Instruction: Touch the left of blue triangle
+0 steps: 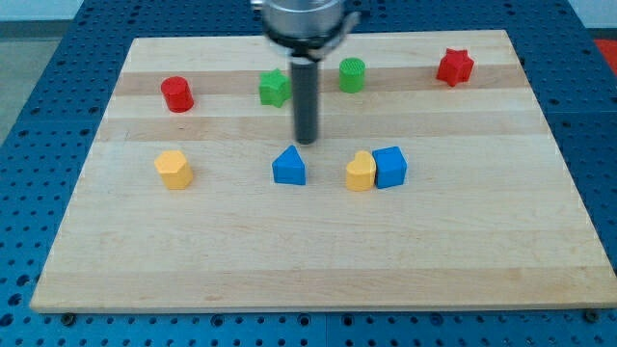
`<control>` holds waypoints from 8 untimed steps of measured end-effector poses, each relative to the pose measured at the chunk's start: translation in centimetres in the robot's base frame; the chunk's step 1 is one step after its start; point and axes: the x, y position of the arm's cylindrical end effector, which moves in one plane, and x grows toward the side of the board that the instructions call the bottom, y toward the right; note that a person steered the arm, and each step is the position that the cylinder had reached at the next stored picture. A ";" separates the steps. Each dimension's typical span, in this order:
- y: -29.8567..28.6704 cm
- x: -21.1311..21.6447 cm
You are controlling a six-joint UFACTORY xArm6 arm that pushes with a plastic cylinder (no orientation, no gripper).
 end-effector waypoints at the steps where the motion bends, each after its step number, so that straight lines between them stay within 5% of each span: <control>1: -6.0 0.9; 3: -8.7 3.8; 6: 0.1 3.8; 8: -1.9 3.4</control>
